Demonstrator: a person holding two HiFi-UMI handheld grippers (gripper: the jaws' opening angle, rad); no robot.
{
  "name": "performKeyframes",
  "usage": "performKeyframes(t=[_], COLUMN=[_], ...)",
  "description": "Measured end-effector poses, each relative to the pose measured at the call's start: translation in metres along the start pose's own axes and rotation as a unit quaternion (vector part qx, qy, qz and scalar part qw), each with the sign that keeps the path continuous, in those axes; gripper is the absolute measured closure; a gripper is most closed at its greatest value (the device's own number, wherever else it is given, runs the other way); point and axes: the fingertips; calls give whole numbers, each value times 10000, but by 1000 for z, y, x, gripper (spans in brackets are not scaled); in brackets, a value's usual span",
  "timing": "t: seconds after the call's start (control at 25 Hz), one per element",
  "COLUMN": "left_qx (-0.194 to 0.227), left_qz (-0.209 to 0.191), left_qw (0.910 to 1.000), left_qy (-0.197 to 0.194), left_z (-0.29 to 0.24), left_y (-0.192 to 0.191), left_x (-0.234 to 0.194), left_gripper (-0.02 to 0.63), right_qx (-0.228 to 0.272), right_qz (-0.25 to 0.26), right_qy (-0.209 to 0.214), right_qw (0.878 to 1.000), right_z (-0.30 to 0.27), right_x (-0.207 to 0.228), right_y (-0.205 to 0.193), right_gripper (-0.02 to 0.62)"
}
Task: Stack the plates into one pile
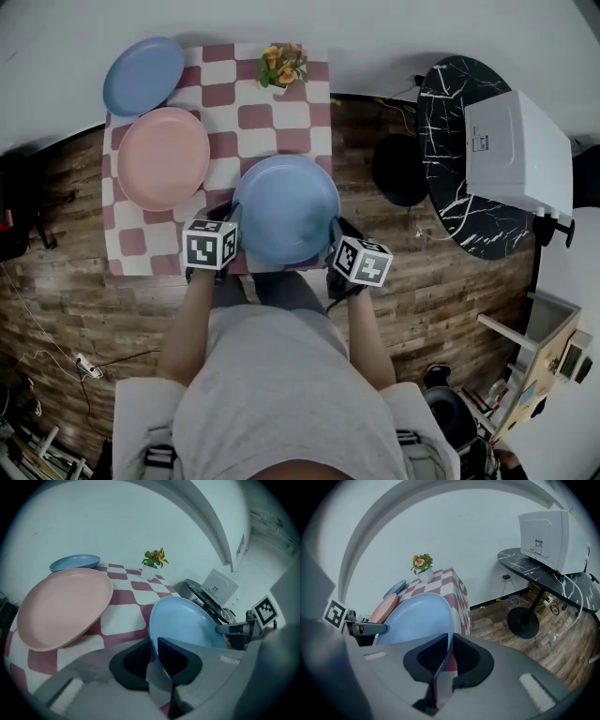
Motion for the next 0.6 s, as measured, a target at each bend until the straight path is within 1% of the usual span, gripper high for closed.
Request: performKeyframes(t=[0.12,0.28,0.48,0.6], left_qx=[184,539,1024,1268], left_qz=[56,43,115,310], left_qw=[9998,9985,9945,9911], left_qy=[-29,-1,163,275], left_z=[8,26,54,71], left_y=[10,33,60,67], left_x=[1,-1,-13,-26], left_gripper=[552,552,555,560], right_qx=[227,528,825,883], right_qz=[7,265,389,469], right_qy=[31,110,432,622], right_qw=[9997,9982,9949,9930], right_z=[6,13,12,9], right_x=[-4,-17,-43,-61], right_y=[18,51,86,99], right_gripper=[561,563,565,568])
Point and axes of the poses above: the fingertips, and each gripper's own axes: z backward along the fingers, x to its right, y out of its top, and after that the axes turned 9 degrees about z, right-handed
